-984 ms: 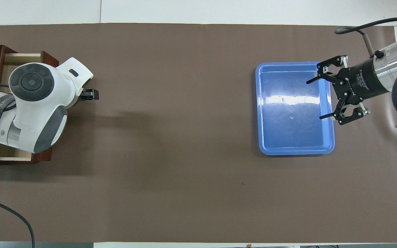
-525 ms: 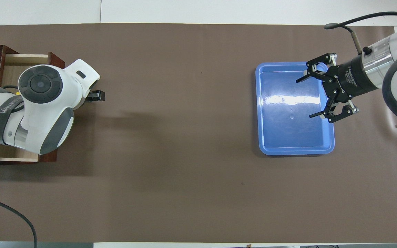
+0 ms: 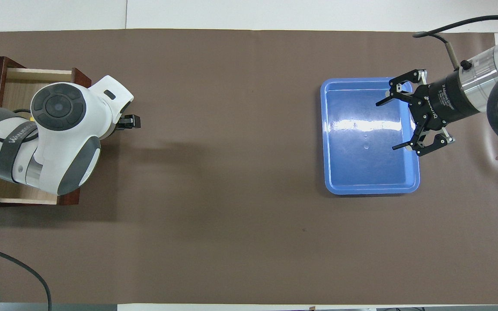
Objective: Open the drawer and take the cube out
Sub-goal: 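Pull the drawer open with the left gripper while the right gripper rises, then grasp the yellow cube in the drawer with the left gripper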
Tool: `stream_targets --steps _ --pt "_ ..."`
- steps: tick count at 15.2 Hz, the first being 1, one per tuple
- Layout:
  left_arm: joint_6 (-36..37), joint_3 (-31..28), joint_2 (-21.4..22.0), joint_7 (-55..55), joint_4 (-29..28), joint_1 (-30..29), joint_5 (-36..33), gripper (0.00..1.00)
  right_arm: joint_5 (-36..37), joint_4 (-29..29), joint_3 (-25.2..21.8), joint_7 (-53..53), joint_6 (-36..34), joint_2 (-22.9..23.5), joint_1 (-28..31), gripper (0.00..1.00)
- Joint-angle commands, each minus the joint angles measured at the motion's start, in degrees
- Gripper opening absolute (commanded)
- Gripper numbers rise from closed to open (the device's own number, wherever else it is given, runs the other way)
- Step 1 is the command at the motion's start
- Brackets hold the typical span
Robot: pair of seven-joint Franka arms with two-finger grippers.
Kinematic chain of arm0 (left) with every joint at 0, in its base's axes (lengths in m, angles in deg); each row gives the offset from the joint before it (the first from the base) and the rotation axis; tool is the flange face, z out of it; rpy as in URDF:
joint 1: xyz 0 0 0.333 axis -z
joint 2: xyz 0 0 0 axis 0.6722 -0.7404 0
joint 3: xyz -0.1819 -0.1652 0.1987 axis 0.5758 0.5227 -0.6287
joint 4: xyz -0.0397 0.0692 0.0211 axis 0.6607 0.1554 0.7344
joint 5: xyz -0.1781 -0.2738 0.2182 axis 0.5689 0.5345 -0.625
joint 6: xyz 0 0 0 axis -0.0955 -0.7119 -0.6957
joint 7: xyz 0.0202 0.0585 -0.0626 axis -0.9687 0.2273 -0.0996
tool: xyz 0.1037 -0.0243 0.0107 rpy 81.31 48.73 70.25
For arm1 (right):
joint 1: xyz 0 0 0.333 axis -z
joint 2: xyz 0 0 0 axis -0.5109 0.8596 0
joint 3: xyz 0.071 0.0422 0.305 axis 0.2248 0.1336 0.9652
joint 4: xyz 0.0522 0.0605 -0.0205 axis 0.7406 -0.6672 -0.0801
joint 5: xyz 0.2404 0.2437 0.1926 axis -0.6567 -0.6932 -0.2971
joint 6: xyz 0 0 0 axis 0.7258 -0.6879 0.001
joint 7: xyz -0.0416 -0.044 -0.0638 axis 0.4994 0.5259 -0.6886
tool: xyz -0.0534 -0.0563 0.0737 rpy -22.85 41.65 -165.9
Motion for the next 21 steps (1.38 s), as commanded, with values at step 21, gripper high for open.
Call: stream_targets --steps 21 --pt "18.83 -21.86 -3.4 46.62 21.91 0.2 22.87 1.0 -6.73 15.51 0.13 -8.67 4.88 13.49 -4.8 0.99"
